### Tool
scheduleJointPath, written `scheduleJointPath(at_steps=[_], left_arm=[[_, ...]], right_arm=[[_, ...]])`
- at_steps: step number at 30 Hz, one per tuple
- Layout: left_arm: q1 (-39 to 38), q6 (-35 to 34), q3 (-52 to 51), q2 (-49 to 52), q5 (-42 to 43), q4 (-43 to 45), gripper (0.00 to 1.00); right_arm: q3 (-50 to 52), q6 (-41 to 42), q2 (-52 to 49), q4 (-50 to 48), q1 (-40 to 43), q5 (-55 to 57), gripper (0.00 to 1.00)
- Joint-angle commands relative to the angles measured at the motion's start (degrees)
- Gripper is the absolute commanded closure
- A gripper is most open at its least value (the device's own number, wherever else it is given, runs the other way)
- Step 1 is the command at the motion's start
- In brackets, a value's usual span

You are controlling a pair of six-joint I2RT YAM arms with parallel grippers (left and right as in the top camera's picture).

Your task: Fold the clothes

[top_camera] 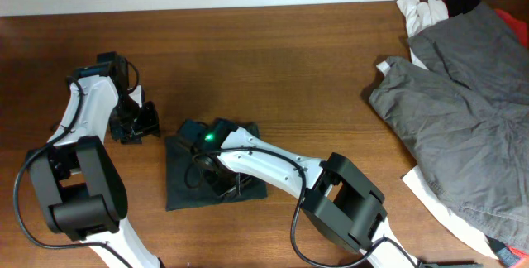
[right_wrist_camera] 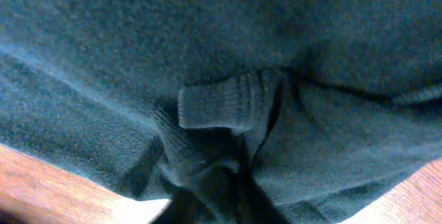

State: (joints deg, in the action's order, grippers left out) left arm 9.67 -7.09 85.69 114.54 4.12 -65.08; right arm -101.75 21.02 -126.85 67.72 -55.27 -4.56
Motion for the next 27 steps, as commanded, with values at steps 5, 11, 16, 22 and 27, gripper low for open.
scheduleJointPath(at_steps=[5, 11, 16, 22, 27], left_arm=[[-0.13, 0.76, -0.59, -1.05, 3.21, -0.42, 0.56], [-0.17, 2.36, -0.02, -1.07, 10.45, 0.85, 0.57], [-1.77, 4.42, -0.04, -1.05, 12.44, 6.03, 0.56], [-4.70, 4.37, -2.05, -1.05, 7.80, 6.78, 0.56], [-6.16, 3.89, -9.18, -1.05, 6.08, 6.80, 0.65]], right_arm=[[0.39, 2.47, -0.17, -0.57, -0.17, 3.78, 0.74], [0.39, 3.50, -0.17, 0.68, 0.33, 9.33, 0.74], [0.39, 3.50, -0.17, 1.14, 0.87, 11.06, 0.74], [0.39, 3.54, -0.17, 3.10, 2.12, 16.63, 0.74], [0.39, 3.17, -0.17, 3.41, 6.21, 25.75, 0.75]])
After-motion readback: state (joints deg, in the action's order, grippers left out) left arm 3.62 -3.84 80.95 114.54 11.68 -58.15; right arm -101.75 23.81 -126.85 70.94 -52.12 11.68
